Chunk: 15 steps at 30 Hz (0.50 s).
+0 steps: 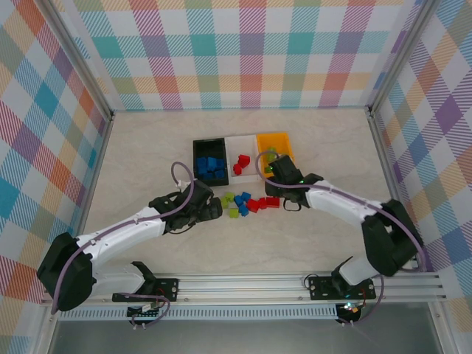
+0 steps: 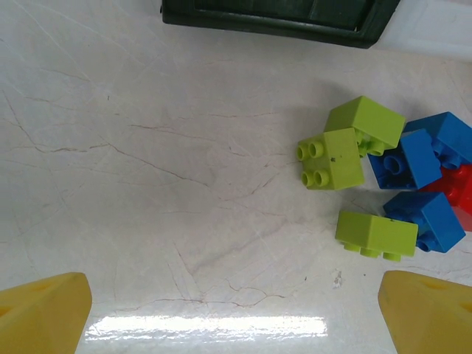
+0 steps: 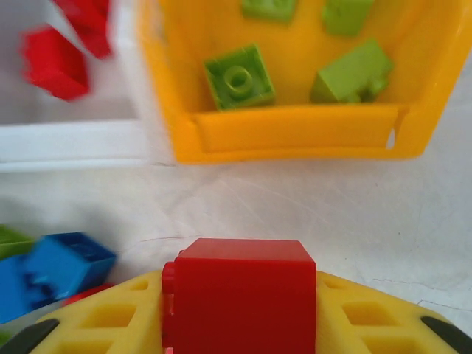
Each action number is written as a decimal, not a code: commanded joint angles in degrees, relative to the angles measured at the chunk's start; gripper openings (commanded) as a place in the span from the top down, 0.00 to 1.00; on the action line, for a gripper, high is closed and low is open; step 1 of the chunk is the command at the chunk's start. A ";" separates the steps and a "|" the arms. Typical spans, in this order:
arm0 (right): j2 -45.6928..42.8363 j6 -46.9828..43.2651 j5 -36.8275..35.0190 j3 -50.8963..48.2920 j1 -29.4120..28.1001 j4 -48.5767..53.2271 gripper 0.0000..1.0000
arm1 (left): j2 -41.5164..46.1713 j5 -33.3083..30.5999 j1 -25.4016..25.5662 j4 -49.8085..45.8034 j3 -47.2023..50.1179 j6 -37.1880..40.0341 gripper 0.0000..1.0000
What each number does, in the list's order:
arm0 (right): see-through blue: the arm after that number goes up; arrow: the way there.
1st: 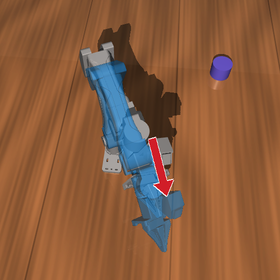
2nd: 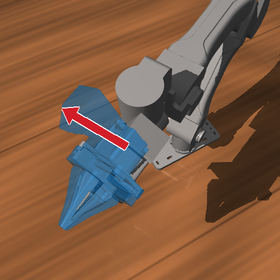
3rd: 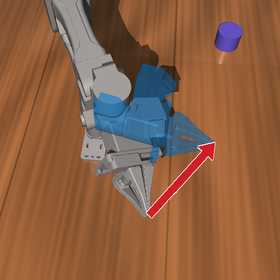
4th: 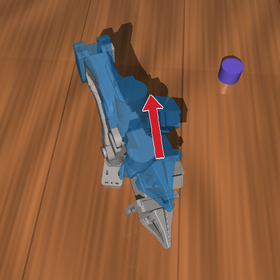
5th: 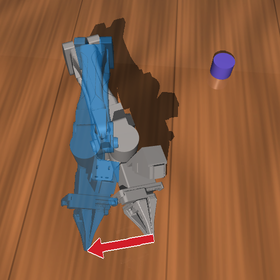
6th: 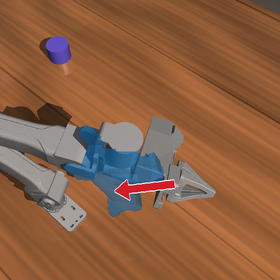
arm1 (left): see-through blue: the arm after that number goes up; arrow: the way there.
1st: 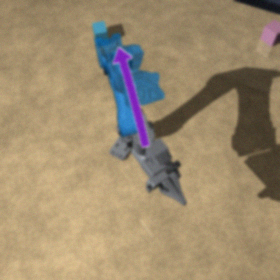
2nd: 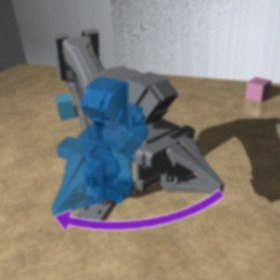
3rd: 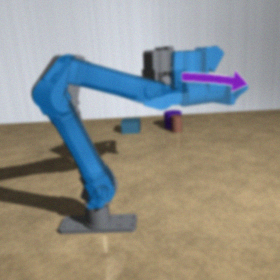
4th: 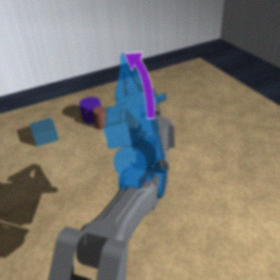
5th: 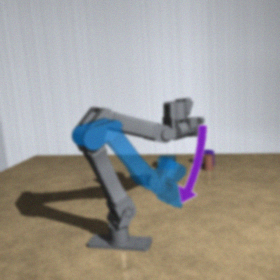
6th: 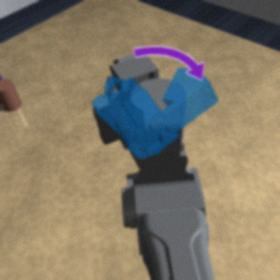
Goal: Sort the legos into containers by color
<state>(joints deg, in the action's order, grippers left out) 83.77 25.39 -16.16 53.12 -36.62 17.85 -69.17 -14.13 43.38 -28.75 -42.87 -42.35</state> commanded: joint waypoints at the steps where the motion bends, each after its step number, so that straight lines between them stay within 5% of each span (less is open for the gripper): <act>1: -1.66 -4.58 6.51 5.48 -1.56 3.01 0.63 | 1.58 -2.32 0.42 -1.84 0.76 0.92 0.00; 15: 26.91 -3.31 5.65 33.22 -2.23 3.05 0.59 | 4.99 -2.83 0.48 -4.46 1.29 0.37 0.00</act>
<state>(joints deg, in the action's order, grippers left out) 107.94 22.83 -9.06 82.30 -38.98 19.35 -65.89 -15.73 43.38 -31.05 -42.46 -42.37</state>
